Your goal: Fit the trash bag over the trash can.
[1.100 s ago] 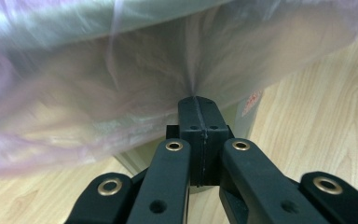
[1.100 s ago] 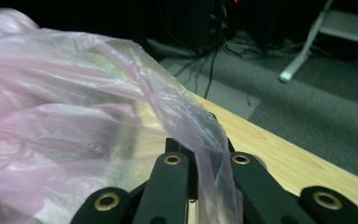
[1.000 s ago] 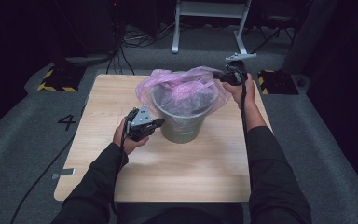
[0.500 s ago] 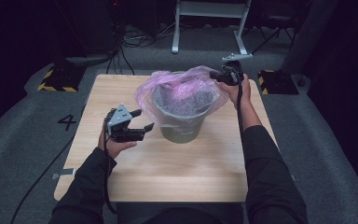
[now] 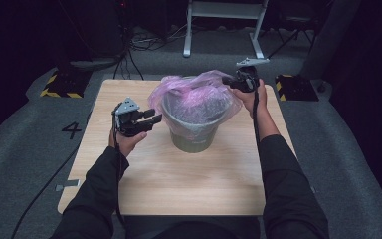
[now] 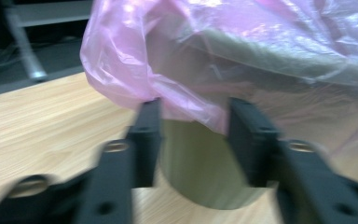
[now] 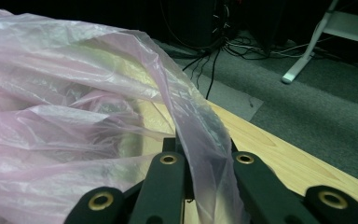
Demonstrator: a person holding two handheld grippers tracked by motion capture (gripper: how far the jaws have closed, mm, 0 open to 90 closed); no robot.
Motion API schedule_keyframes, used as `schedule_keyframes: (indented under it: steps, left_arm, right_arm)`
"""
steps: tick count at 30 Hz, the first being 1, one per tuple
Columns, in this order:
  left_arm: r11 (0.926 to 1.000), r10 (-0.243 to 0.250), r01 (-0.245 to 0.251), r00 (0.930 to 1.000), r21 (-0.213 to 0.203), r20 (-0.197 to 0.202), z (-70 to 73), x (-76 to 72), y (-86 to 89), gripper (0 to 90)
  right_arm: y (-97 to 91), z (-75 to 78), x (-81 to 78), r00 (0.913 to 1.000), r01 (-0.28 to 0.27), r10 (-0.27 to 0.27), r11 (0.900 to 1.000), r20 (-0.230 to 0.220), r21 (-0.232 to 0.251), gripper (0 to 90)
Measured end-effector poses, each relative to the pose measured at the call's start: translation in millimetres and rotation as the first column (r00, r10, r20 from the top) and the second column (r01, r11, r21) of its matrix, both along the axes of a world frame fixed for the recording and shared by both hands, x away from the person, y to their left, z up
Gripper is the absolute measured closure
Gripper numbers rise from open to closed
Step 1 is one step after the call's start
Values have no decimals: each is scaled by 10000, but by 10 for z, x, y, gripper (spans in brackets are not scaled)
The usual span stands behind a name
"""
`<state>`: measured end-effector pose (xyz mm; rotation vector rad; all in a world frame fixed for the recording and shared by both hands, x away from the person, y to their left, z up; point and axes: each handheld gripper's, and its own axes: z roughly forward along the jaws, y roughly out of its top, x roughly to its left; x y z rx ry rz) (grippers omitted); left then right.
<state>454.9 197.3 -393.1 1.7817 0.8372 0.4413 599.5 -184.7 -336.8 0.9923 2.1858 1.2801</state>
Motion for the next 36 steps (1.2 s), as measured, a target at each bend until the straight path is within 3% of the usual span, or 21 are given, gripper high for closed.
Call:
schedule_keyframes:
  steps: [2, 3, 8, 11, 12, 14, 15, 16, 18, 21, 22, 25, 26, 29, 31, 32, 34, 35, 36]
  left_arm:
    - [9995, -275, 268, 9986, 160, 453, 9, -4, 6, 858]
    - [9991, -301, 280, 9975, 331, 647, 15, -4, 3, 899]
    - [9948, -545, 495, 9970, 891, 555, -46, -8, 3, 900]
    - [9936, -633, 585, 9969, 967, 465, -98, -9, 14, 900]
    - [9926, -589, 531, 9970, 1092, 504, -109, -10, 10, 900]
    - [9940, -13, -83, 9961, 1092, 879, -102, -8, 27, 900]
    - [9971, 125, -203, 9944, 733, 1053, -78, -1, 74, 897]
    - [9993, 88, -126, 9943, 347, 1062, -42, 15, 131, 758]
    - [9994, 310, -324, 9924, 102, 1190, 39, 27, 222, 532]
    - [9978, 665, -657, 9874, -101, 1435, 180, 20, 318, 400]
    - [9983, 571, -551, 9865, -174, 1537, 239, 22, 352, 354]
    - [9977, 501, -407, 9812, -537, 1864, 400, 46, 401, 321]
    - [9980, 337, -235, 9837, -595, 1768, 440, 82, 399, 319]
    - [9998, 0, 29, 9900, -210, 1410, 490, 253, 318, 325]
    - [9991, -339, 308, 9924, 283, 1186, 489, 365, 212, 330]
    - [9982, -212, 147, 9934, 574, 1128, 481, 411, 157, 345]
    - [9958, -450, 367, 9941, 843, 989, 459, 491, 94, 414]
    - [9947, -208, 101, 9944, 1027, 1034, 450, 538, 63, 486]
    - [9951, -245, 150, 9950, 973, 970, 445, 570, 57, 570]
  right_arm:
    - [0, -1, -8, 10000, -66, 66, 10000, 8, -1, 879]
    - [-3, -2, -9, 10000, -88, 88, 10000, 32, -6, 881]
    - [-29, -22, 2, 10000, 54, -54, 10000, -5, 13, 883]
    - [-37, -66, 14, 9999, 62, -63, 10000, -110, -62, 885]
    - [-39, -85, 19, 9999, 66, -66, 10000, -147, -45, 887]
    - [-42, -121, 30, 9997, 95, -96, 9999, -208, -56, 886]
    - [-45, -129, 32, 9997, 120, -120, 9999, -197, -18, 889]
    - [-47, -131, 33, 9998, 77, -76, 10000, -196, 36, 892]
    - [-46, -113, 23, 10000, 56, -56, 10000, -7, 81, 895]
    - [-44, -81, 17, 9999, 42, -42, 10000, 121, 65, 899]
    - [-43, -72, 17, 9999, 32, -33, 10000, 150, 36, 899]
    - [-39, -55, 17, 9998, 65, -66, 10000, 210, 37, 899]
    - [-37, -52, 16, 9997, 53, -54, 10000, 246, 38, 899]
    - [-24, -46, 14, 9996, 10, -12, 10000, 284, 53, 900]
    - [-7, -41, 18, 9996, -25, 24, 10000, 267, 67, 899]
    - [5, -37, 19, 9996, -61, 58, 9999, 283, 93, 899]
    - [24, -28, 23, 9995, -141, 139, 9999, 290, 65, 899]
    - [32, -25, 31, 9993, -155, 155, 9999, 330, -17, 899]
    - [42, -20, 34, 9994, -136, 137, 9999, 309, -29, 898]
